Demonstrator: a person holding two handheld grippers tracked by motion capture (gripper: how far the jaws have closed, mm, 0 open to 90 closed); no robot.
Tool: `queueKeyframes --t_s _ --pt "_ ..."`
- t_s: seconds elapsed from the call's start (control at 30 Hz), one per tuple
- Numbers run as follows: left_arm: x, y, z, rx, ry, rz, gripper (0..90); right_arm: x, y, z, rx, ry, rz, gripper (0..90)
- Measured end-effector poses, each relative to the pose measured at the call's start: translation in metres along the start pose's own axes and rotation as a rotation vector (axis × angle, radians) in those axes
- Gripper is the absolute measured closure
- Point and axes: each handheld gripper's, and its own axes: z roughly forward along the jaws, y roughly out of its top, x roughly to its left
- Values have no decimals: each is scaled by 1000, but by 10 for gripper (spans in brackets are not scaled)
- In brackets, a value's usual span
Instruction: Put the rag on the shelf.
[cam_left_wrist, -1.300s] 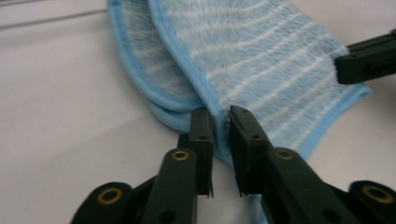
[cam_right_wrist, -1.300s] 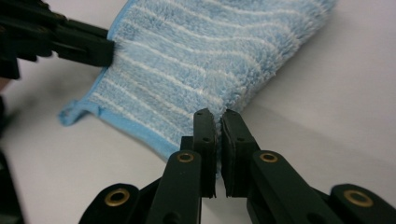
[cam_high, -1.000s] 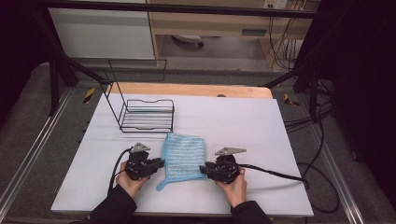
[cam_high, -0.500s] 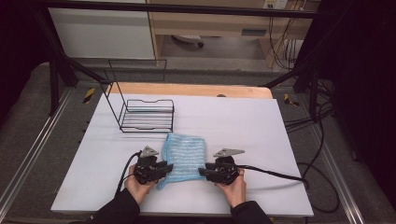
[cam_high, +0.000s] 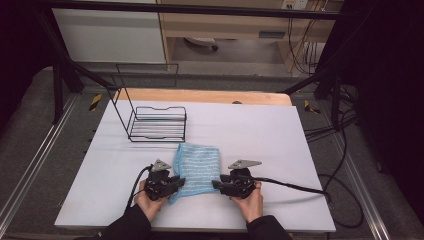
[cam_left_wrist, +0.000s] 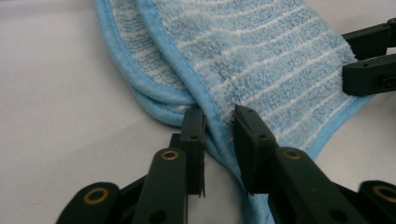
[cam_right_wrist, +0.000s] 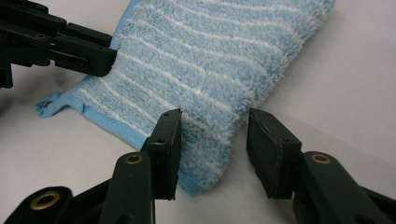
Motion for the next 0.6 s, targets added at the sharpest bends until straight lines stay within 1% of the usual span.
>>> queueKeyframes --t_s 0.03,0.07,0.13,0.17,0.23,0.27,0.3,0.37,0.47,0.53,0.57,0.6 --pt "-2 1 1 5 10 10 807 0 0 1 -5 0 3 583" --pt "-2 1 1 5 10 10 825 0 0 1 -5 0 6 604" --pt "-5 2 2 10 21 27 833 1 -1 1 -7 1 7 622" --pt "-5 2 2 12 25 32 843 1 -2 2 -11 4 7 672" --pt "-5 3 2 13 23 29 850 2 -2 3 -14 7 14 721" --pt "-4 3 2 13 19 27 850 2 -2 3 -14 7 14 721" --pt "-4 3 1 15 14 25 857 2 -2 4 -8 25 29 794" --pt "-4 4 -2 17 14 30 861 2 -2 4 -10 31 40 848" --pt "-4 6 -9 9 2 30 863 3 0 2 -12 44 46 867" --pt "-3 7 -16 -4 -7 32 864 4 2 -2 -11 73 64 871" --pt "-2 7 -22 -5 -26 18 864 5 2 -3 -14 83 71 872" --pt "-2 7 -22 -5 -26 18 864 6 2 -5 -12 92 77 872"
